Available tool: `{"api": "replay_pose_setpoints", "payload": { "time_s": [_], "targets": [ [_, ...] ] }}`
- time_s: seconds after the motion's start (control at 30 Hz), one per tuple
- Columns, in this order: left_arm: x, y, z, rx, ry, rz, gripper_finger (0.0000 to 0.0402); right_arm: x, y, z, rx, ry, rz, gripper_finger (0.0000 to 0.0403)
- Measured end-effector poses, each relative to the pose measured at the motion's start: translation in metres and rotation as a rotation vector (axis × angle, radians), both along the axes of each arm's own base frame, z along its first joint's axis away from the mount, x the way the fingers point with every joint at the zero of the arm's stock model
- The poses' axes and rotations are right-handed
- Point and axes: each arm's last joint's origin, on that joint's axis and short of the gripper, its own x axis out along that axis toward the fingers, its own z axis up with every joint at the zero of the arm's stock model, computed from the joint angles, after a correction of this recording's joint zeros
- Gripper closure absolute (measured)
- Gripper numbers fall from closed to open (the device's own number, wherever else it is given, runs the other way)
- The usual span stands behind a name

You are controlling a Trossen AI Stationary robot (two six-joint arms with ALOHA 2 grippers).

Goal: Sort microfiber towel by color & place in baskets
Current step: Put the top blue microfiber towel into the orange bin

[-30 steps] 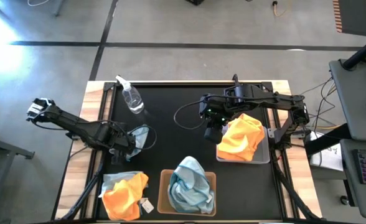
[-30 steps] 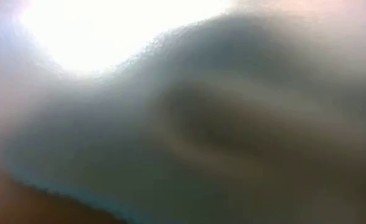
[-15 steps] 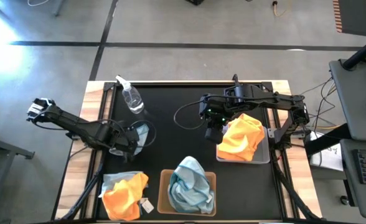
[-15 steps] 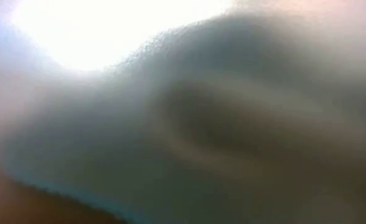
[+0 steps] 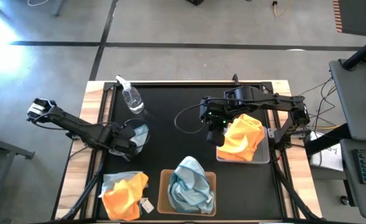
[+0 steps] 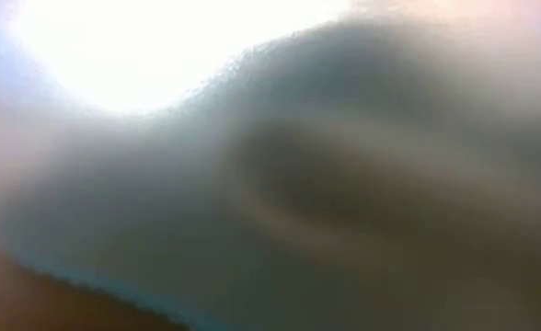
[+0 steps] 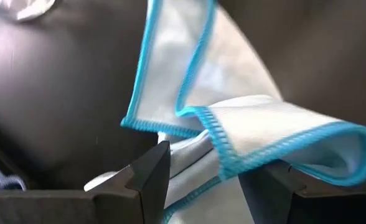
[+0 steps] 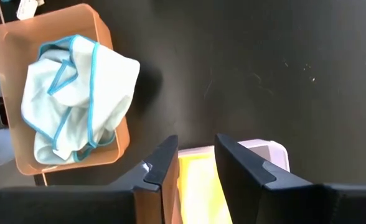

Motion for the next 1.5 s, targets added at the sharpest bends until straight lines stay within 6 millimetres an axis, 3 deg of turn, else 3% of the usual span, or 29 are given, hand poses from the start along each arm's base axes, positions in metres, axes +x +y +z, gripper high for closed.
{"api": "replay_pose_setpoints", "payload": {
  "time_s": [0.47,0.73,0.93,1.5],
  "targets": [
    [0.003,-0.001,-0.006,-0.022,-0.054,0.027,0.0237,-0.003,0.001,-0.001,-0.019,0.025,0.053,0.0312],
    [0.016,-0.006,-0.003,0.035,-0.083,-0.337,0.0237,-0.004,0.001,-0.002,-0.034,0.038,0.096,0.0308],
    [0.022,-0.008,-0.005,0.087,-0.061,-0.507,0.0237,-0.007,0.001,-0.003,-0.033,0.071,0.096,0.0318],
    [0.042,-0.014,-0.05,0.121,0.159,-0.472,0.0237,-0.009,0.001,-0.003,-0.032,0.089,0.096,0.032]
  ]
}}
